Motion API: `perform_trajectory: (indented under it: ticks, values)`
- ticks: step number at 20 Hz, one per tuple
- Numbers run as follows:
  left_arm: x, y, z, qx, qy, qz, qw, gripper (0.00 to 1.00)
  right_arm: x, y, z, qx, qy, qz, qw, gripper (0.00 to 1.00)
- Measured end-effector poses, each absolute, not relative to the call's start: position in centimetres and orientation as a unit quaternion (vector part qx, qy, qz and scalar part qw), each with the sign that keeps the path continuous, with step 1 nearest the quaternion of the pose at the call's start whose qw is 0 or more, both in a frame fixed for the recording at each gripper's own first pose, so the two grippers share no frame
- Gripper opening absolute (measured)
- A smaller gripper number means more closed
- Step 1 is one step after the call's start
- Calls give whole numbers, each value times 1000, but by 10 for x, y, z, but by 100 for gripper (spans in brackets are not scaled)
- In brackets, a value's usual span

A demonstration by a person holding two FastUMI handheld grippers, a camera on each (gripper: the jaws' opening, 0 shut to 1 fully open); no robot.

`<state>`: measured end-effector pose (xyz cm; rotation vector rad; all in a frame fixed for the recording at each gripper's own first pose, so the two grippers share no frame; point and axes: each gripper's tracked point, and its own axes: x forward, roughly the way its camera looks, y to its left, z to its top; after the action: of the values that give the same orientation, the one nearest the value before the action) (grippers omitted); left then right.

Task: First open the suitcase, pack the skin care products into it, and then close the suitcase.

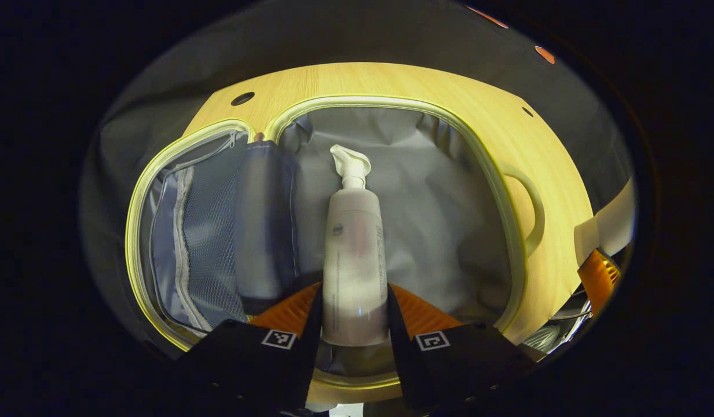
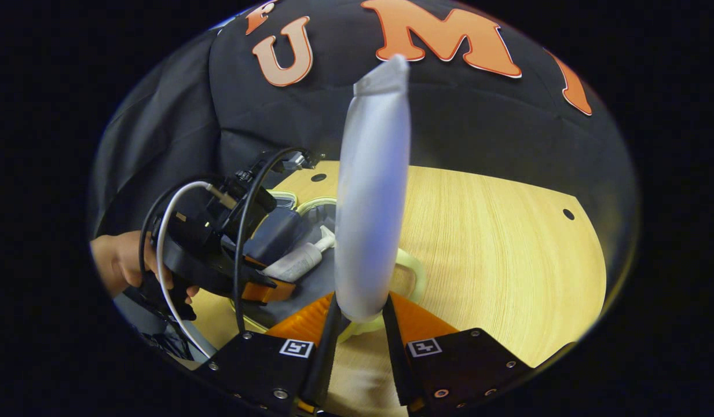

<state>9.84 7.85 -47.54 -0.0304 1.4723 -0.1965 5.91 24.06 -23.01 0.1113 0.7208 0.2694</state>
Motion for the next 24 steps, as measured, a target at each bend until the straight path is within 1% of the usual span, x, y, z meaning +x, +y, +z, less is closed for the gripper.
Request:
perform_trajectory:
  ticks: [4,6,8,10,11,12,15,17,19,21,23,24]
  values:
    - [94,70,-484,-33,679,-71,730,60,61,249,-236,64,367,154,915,45]
    - [93,69,-484,-37,673,-65,736,59,61,256,-241,63,376,164,910,45]
    - [91,74,-482,-39,666,-59,742,68,66,263,-246,69,385,172,904,45]
    - [87,81,-475,-42,658,-54,750,69,63,269,-251,71,398,179,897,45]
    - [87,85,-471,-42,653,-52,755,72,62,271,-254,72,403,181,894,50]
    - [85,91,-456,-43,642,-45,765,72,63,275,-257,74,410,188,889,45]
    - [84,109,-423,-61,605,-25,793,73,64,288,-266,79,429,203,877,45]
    - [98,141,-401,-44,559,9,828,72,64,298,-272,83,442,207,869,45]
    - [107,181,-383,-38,520,51,852,74,64,306,-279,81,459,210,859,45]
    - [114,234,-357,-37,495,109,861,72,62,311,-287,83,482,208,847,45]
    - [113,268,-344,-41,485,141,862,73,60,324,-297,94,504,211,832,45]
    - [110,288,-342,-43,482,156,861,74,59,328,-301,100,514,210,826,50]
